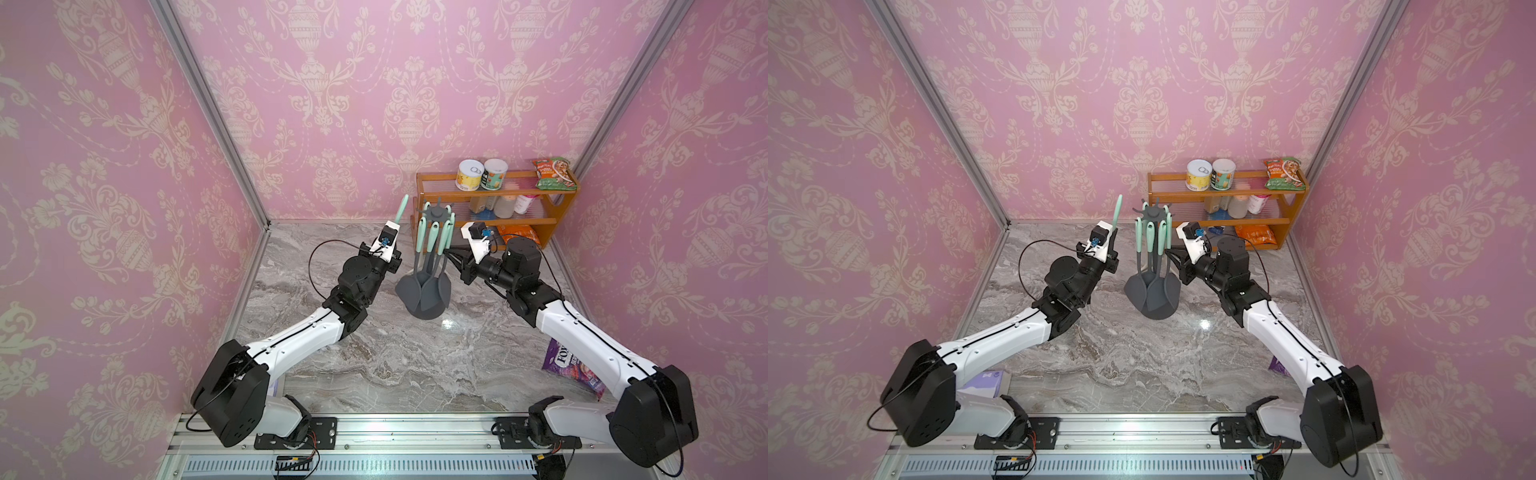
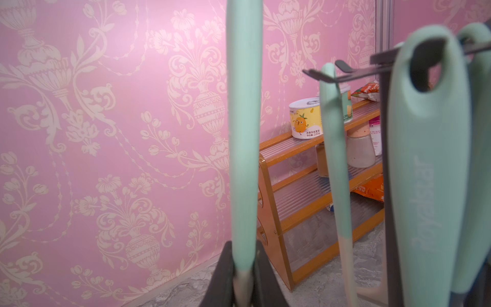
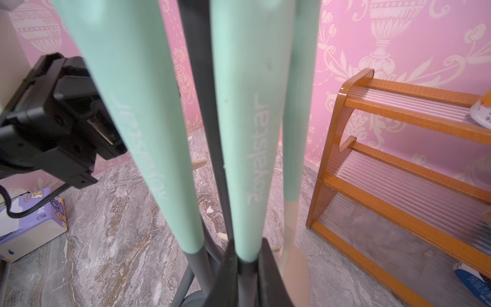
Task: Take the spatula off the kitchen utensil rack
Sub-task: Take off the spatula from the rack, then place the spatula at the center of the board.
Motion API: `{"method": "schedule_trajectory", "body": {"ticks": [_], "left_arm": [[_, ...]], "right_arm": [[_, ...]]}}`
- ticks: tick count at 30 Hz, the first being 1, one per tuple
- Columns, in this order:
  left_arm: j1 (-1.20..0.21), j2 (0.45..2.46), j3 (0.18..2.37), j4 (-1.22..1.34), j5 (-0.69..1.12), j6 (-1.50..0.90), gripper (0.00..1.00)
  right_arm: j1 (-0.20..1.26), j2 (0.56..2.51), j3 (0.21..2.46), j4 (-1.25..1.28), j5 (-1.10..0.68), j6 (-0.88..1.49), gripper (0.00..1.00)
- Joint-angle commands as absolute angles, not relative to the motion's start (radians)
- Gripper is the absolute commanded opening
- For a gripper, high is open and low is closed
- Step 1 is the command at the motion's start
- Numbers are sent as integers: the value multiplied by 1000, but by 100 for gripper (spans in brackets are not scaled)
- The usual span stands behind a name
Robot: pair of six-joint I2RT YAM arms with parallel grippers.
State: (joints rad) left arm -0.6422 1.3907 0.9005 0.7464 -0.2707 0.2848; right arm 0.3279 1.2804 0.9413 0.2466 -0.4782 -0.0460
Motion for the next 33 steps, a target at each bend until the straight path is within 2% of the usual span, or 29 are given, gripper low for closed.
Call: {"method": "schedule_trajectory", "body": {"ticks": [1, 4, 7, 11, 16, 21, 25, 33], "left_arm": [[-629, 1348, 905, 779, -349, 360, 0], [-612, 1344, 972, 624, -442, 392, 0], [-582, 1393, 1129, 327, -585, 350, 0], [-548, 1474, 1294, 43, -797, 253, 0], [-487, 1507, 1413, -234, -868, 24, 0], [-415, 1621, 1557, -513, -867, -111, 0], [-314, 1760, 1647, -698, -778, -198, 0], [-178, 1942, 1692, -696, -834, -175, 0]], "right_arm": [[329, 1304, 947, 216, -462, -58, 5], [329, 1289, 941, 216, -457, -57, 26], [330, 1269, 930, 218, -456, -54, 54], [327, 1237, 906, 223, -459, -48, 71], [328, 1216, 898, 193, -461, -59, 80], [326, 1186, 880, 165, -446, -85, 83], [324, 1175, 877, 147, -454, -85, 84], [319, 1125, 852, 119, -438, -87, 87]]}}
